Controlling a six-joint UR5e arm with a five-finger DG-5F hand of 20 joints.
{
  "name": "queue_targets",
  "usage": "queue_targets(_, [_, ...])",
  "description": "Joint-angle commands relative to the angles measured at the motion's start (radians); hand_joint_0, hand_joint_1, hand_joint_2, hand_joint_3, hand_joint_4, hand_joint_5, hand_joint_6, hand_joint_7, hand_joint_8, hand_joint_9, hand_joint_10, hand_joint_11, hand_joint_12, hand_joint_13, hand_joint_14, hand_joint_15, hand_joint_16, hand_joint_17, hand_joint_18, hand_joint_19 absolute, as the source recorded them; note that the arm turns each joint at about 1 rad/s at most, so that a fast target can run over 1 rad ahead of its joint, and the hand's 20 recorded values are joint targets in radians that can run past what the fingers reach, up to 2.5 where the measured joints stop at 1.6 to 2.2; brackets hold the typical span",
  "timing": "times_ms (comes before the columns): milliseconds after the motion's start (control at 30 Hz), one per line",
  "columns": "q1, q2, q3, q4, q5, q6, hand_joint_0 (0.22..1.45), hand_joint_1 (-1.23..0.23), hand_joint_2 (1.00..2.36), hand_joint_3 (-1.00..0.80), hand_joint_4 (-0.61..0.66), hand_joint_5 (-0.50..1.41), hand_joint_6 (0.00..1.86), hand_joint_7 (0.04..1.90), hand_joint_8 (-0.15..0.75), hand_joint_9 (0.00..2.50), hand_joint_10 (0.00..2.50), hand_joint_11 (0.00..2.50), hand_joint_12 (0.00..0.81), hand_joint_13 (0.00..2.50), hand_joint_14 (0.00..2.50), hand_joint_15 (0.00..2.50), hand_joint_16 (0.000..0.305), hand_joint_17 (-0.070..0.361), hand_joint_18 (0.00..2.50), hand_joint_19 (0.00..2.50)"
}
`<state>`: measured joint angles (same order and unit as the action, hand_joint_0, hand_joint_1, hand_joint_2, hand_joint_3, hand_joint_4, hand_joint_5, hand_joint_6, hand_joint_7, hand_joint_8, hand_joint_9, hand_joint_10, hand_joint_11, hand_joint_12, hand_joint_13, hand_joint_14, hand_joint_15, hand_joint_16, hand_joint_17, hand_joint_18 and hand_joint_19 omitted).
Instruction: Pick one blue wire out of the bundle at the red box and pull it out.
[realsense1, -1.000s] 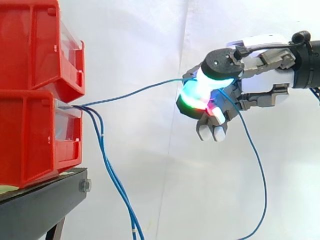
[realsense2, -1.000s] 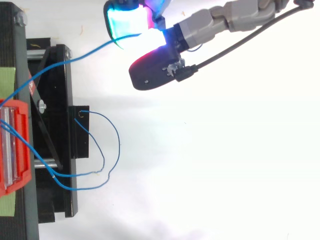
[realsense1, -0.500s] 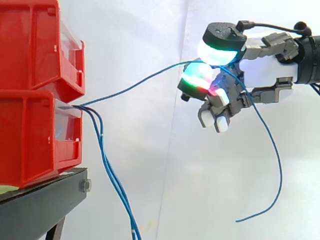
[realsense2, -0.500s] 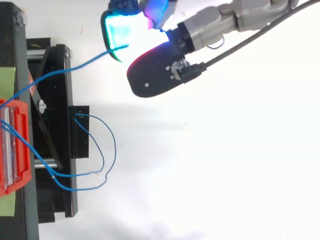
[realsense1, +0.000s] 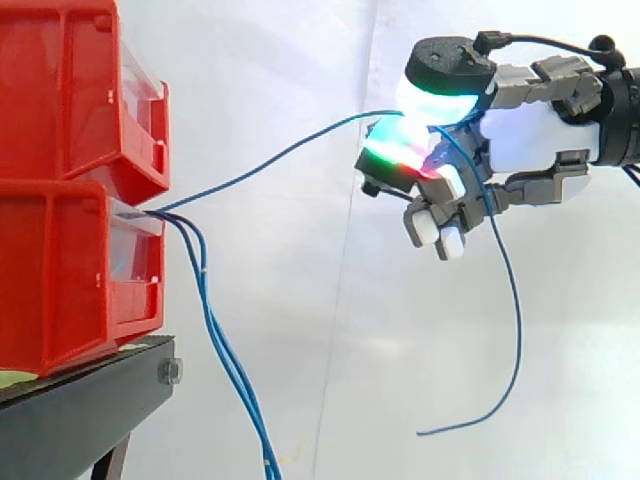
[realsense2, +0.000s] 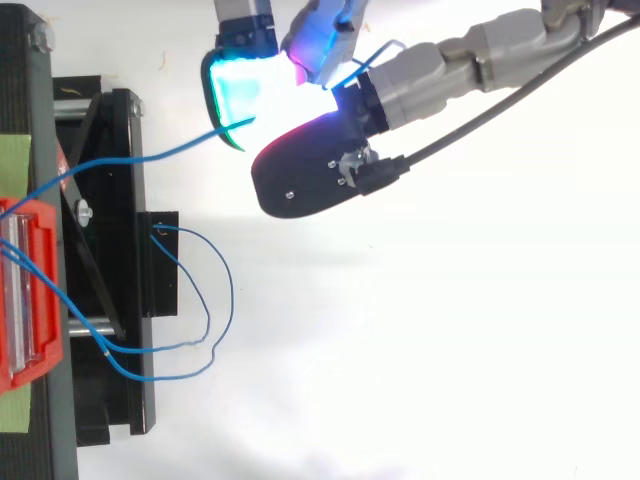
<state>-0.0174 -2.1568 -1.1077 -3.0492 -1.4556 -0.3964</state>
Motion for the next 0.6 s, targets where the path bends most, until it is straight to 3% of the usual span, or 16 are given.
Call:
queue_targets(0, [0.001, 0.000, 0.000, 0.003, -0.012, 0.033, 0.59, -0.80, 1.02, 0.00, 0.03, -0.08, 0.94, 1.15, 0.399, 1.19, 0.01, 0.74, 0.472, 1.00, 0.02, 0.61, 0.061, 0.138, 0.97, 0.57])
queue_targets(167, [0.004, 0.000, -0.001, 0.000, -0.034, 0.088, 0.58, -0.80, 1.00, 0.02, -0.06, -0.07, 0.93, 1.13, 0.413, 1.26, 0.01, 0.72, 0.507, 1.04, 0.02, 0.60, 0.068, 0.154, 1.03, 0.55])
queue_targets(233, [0.005, 0.000, 0.000, 0.000, -0.037, 0.108, 0.56, -0.76, 1.01, -0.08, 0.07, -0.08, 0.93, 1.14, 0.413, 1.24, 0.01, 0.73, 0.506, 1.02, 0.02, 0.60, 0.068, 0.153, 1.00, 0.57])
queue_targets(300, [0.007, 0.000, 0.000, 0.001, -0.039, 0.111, 0.56, -0.75, 1.01, -0.10, 0.11, -0.08, 0.93, 1.15, 0.418, 1.23, 0.01, 0.72, 0.505, 1.01, 0.02, 0.61, 0.068, 0.152, 0.99, 0.58])
queue_targets(567, [0.007, 0.000, 0.000, 0.003, -0.039, 0.108, 0.55, -0.67, 1.01, -0.23, 0.15, -0.08, 0.93, 1.14, 0.397, 1.20, 0.02, 0.74, 0.474, 0.96, 0.02, 0.62, 0.061, 0.138, 0.92, 0.61])
